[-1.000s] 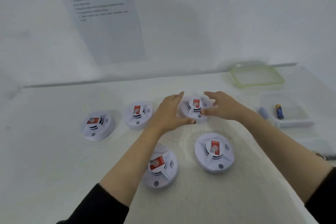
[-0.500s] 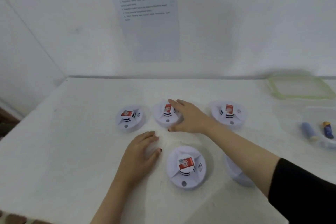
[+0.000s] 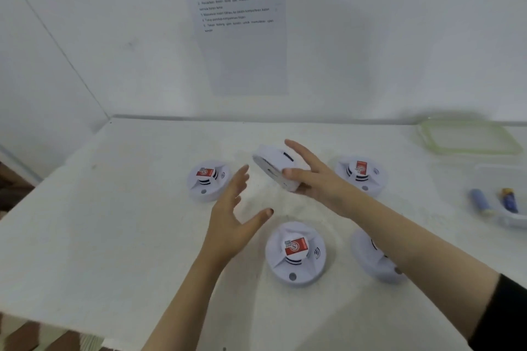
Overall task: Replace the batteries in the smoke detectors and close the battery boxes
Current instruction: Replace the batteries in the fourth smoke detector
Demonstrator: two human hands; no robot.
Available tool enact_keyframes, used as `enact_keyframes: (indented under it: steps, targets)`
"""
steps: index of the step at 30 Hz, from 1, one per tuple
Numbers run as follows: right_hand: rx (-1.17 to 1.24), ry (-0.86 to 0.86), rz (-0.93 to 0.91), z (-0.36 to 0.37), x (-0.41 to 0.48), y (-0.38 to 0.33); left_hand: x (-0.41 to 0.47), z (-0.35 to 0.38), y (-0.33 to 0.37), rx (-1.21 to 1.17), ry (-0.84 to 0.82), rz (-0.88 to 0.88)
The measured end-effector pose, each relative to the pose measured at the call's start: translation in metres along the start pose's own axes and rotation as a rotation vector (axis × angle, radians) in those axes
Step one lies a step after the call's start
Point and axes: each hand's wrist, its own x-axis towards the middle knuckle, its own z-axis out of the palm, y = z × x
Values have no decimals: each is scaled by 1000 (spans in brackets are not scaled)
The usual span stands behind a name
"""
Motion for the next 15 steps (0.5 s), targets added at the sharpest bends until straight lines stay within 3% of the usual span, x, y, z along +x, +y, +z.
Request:
enact_keyframes:
  steps: [3,5,11,15]
  targets:
    - [237,-121,-52,5,-20,-4,5,9,26,-111,-71,46]
    - [258,-149,-80,7,-32,-5,6,18,38,-141,-78,74]
    - [-88,-38,-247,7,-73,-17,5,36,59,-178,-19,132]
    - [-161,25,-317,-3,-96,-22,-1,40,72,-138,-15,173]
